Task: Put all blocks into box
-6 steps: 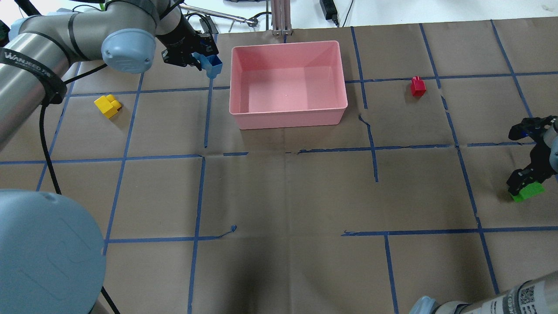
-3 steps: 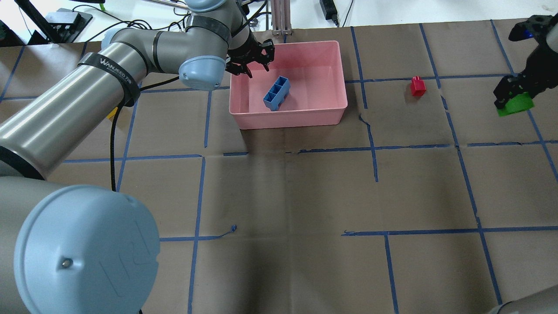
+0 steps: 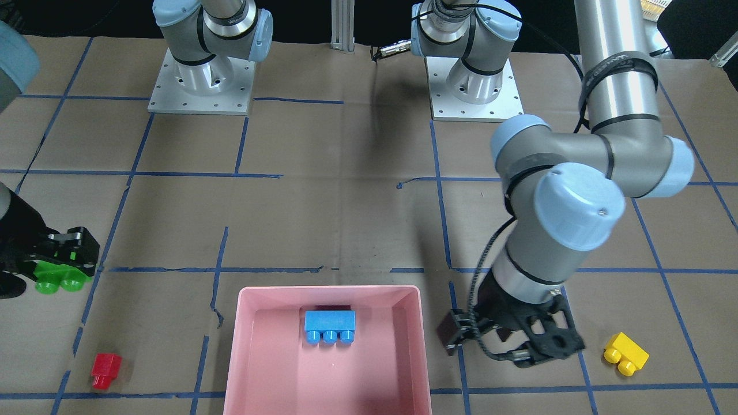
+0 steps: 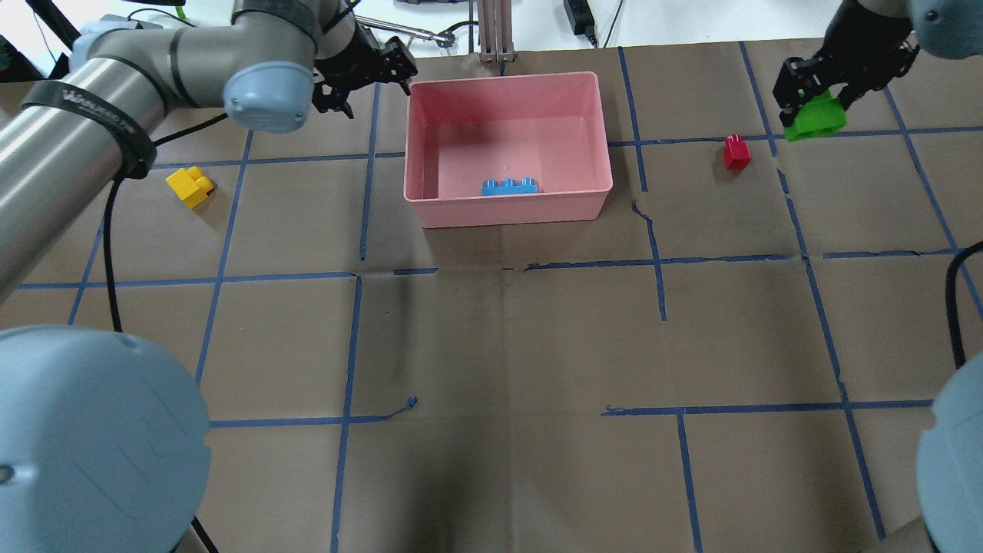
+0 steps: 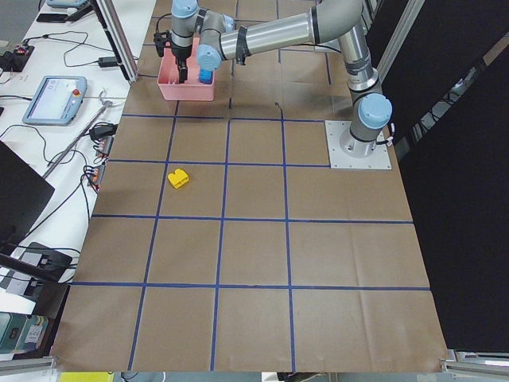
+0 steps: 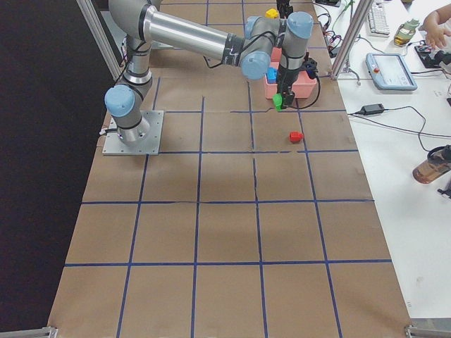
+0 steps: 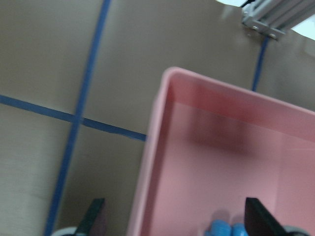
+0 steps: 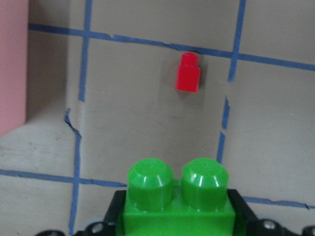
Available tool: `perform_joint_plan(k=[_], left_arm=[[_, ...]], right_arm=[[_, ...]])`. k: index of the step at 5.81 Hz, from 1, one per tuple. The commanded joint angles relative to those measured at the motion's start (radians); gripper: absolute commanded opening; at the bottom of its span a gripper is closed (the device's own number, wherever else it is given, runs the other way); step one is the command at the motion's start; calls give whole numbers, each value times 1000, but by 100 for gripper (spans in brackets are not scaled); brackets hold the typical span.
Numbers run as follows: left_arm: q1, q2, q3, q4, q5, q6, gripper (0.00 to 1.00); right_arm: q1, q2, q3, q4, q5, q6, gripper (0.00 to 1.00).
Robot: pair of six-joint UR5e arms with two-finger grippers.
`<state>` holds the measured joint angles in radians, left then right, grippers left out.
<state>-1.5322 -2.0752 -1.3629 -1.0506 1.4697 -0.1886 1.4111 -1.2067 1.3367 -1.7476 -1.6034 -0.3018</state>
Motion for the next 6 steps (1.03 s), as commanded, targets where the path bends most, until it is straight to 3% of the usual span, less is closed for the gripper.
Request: perform_joint_plan(k=[1, 3, 4, 5, 6], left_arm=[[207, 6, -8, -109, 67, 459, 99], [361, -40, -70, -66, 80, 801, 99], [385, -75, -73, 14, 81, 951, 99], [386, -106, -74, 56, 83, 1233, 99], [394, -149, -73, 160, 83, 1440, 99]], right_arm=[[189, 121, -165, 5, 0, 198, 31], [358, 313, -333, -6, 3, 389, 31], [383, 393, -367, -27, 84, 401, 31], [384, 450, -366, -89, 115, 401, 32], [379, 455, -366, -93, 111, 388, 61]])
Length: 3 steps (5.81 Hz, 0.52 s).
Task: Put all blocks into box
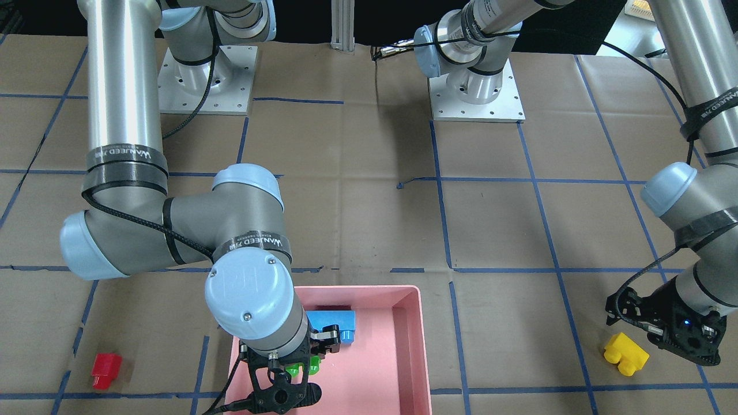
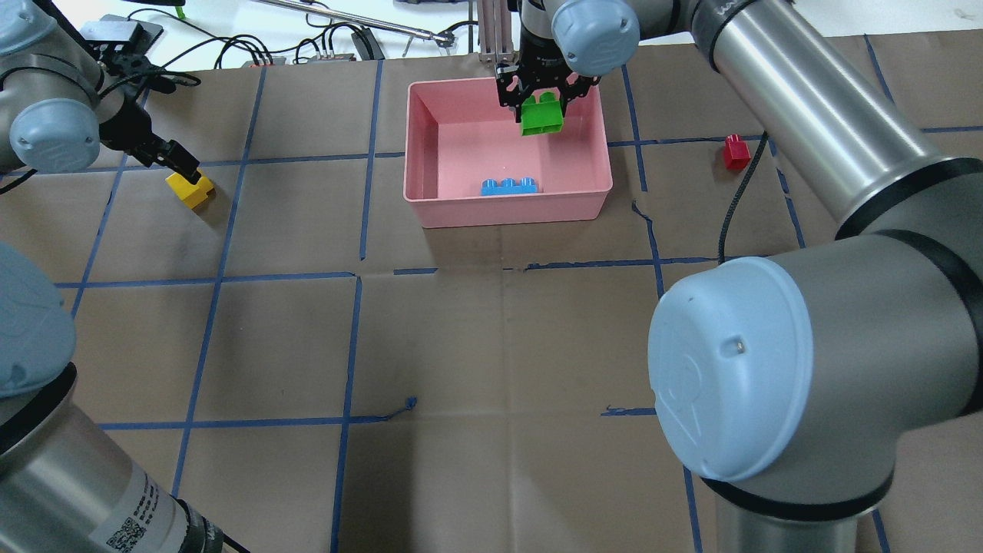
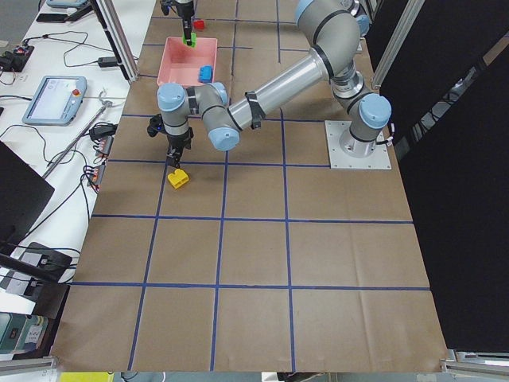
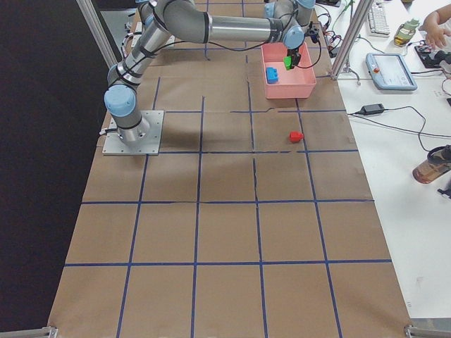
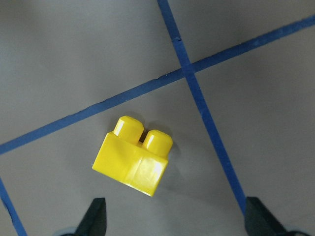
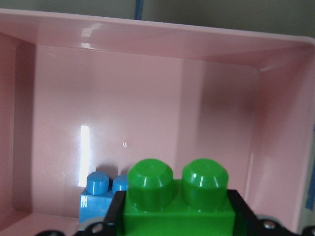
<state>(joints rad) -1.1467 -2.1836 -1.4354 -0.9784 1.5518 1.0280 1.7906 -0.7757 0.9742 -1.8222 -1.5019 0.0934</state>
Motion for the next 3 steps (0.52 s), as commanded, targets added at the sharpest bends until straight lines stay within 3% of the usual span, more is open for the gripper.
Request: perform_joint_plan(k=[1, 3], left_arm=[[9, -71, 10, 92, 1, 324, 99], [10, -134, 26, 87, 1, 389, 99]], right_arm=[[-2, 24, -2, -72, 6, -11, 97], [-19, -8, -6, -92, -64, -20, 99]])
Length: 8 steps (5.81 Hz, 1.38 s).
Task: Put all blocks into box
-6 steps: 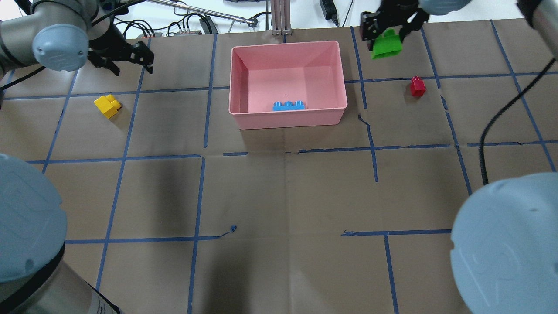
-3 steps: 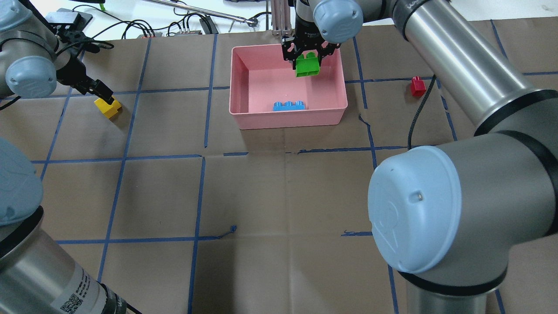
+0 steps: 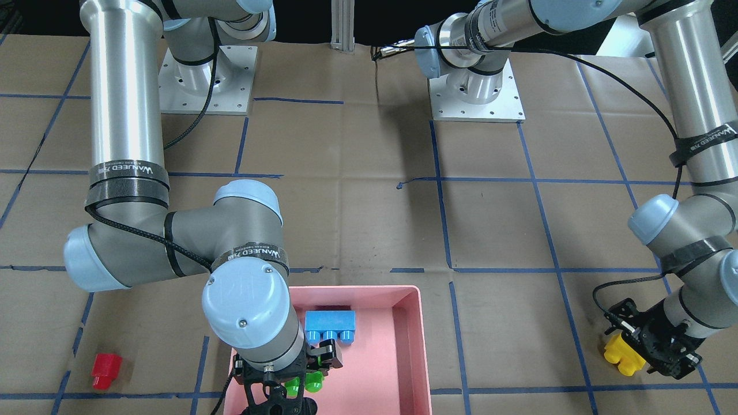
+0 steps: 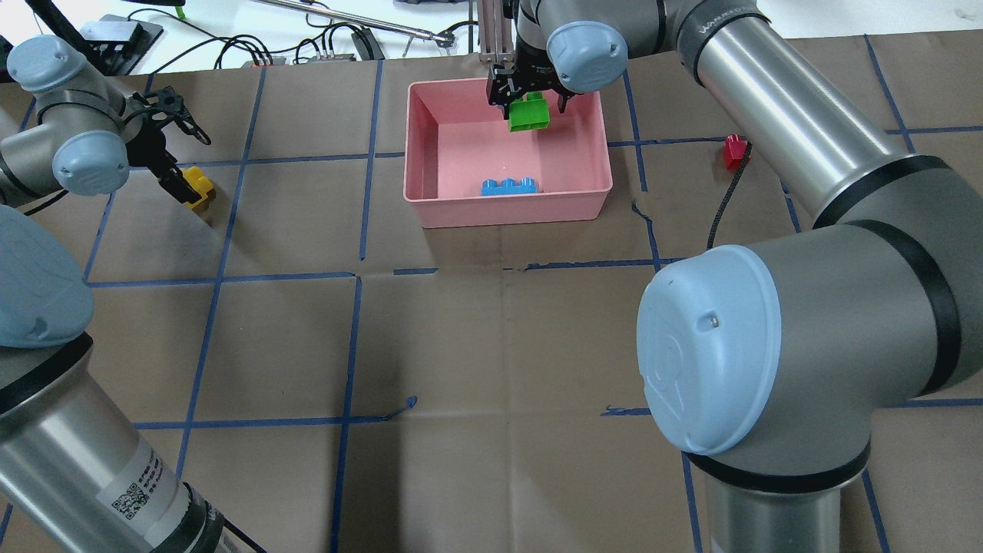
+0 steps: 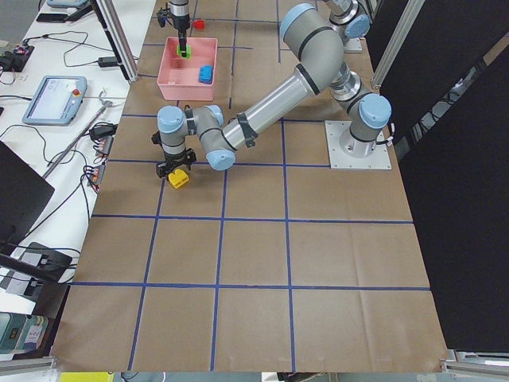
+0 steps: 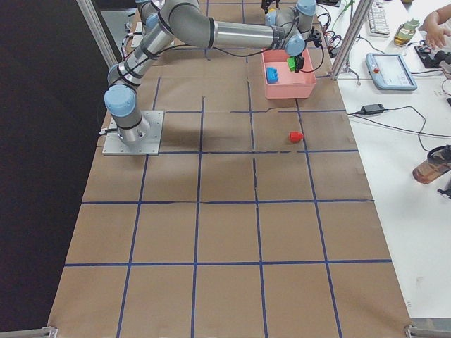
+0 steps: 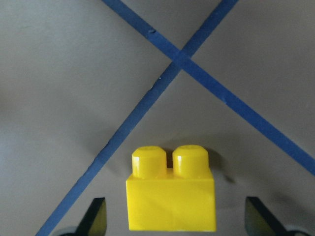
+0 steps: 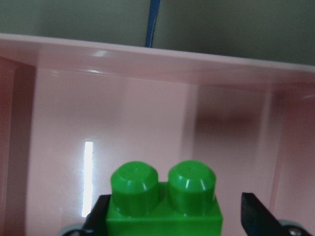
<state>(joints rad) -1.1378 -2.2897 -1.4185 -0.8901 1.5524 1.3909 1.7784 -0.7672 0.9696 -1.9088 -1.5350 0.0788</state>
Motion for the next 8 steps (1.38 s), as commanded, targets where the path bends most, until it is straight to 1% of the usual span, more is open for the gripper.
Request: perform_joint_plan(k=[1, 2, 3, 4, 5, 6, 7, 8], left_arm=[[15, -37, 9, -10, 0, 25, 99], [16, -36, 9, -10, 0, 19, 85], [16, -28, 6, -10, 2, 1, 34], [9, -10, 9, -67, 2, -142, 0], [-11, 40, 9, -138, 3, -239, 0], [-78, 105, 7, -209, 3, -432, 0], [-158, 143, 12, -231, 0, -617, 0], [-257, 185, 13, -230, -11, -871, 0]], right_arm=[[-16, -29, 1, 0, -34, -7, 99], [-19, -34, 0, 5, -36, -7, 99], [-61, -61, 0, 40, -36, -54, 99], [-150, -111, 9, 144, -33, -150, 99], [-242, -127, 15, 163, -33, -292, 99], [-316, -117, 49, 157, -31, -388, 99], [-361, -74, 78, 136, -31, -443, 99], [-382, -26, 67, 126, -31, -439, 99]])
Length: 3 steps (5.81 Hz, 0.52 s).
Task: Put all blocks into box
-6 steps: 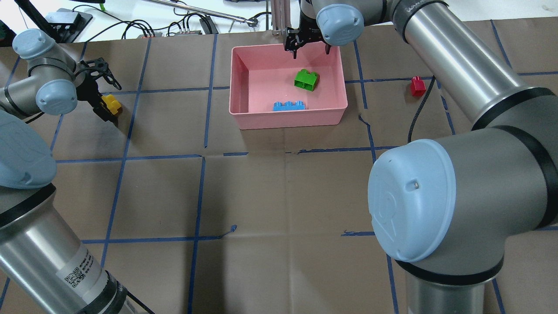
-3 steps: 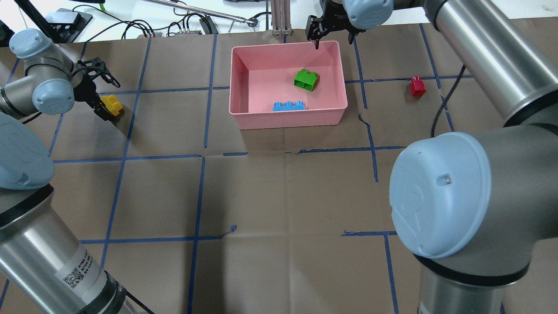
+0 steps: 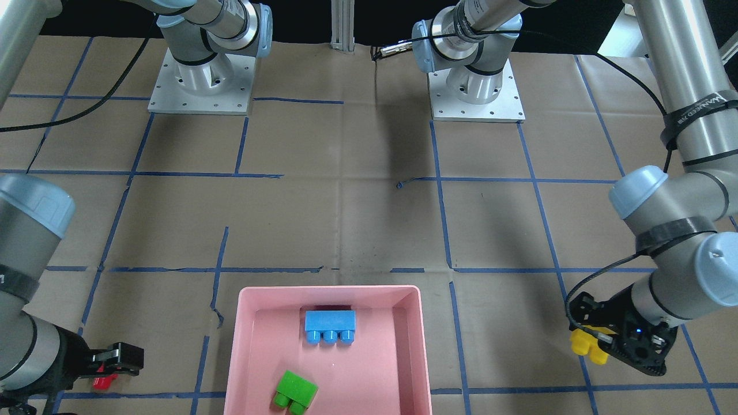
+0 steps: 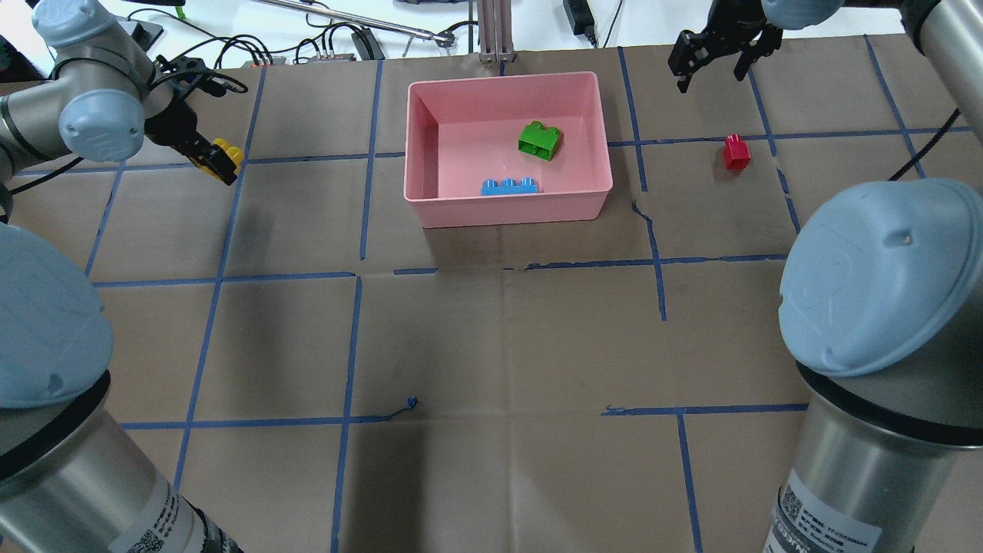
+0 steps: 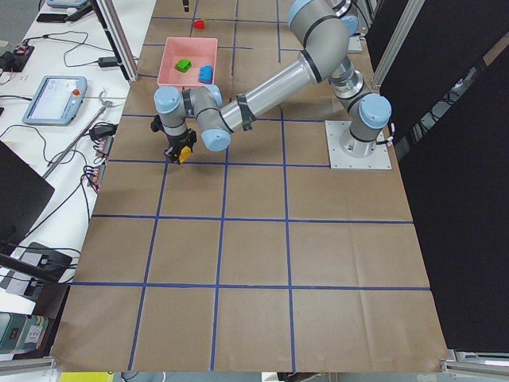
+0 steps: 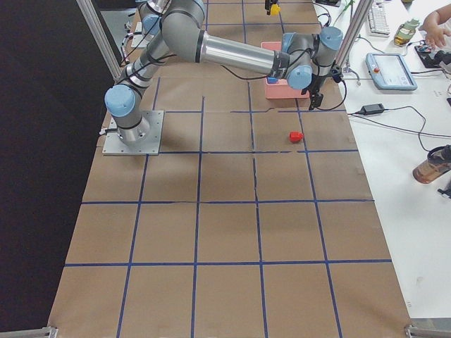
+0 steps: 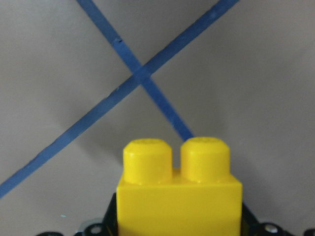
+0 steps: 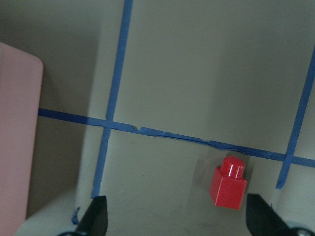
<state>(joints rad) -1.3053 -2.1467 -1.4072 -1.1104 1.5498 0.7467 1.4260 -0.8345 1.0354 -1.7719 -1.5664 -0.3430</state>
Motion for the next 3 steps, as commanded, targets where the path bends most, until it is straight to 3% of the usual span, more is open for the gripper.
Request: perform_joint_plan(k=[1, 3], left_arm=[[-180, 53, 34, 0, -10, -509, 0], [-396, 6, 89, 3, -69, -812, 0]], right_arm=[[-38, 79, 5, -76, -3, -19, 100], [-59, 136, 6, -83, -3, -18, 100]])
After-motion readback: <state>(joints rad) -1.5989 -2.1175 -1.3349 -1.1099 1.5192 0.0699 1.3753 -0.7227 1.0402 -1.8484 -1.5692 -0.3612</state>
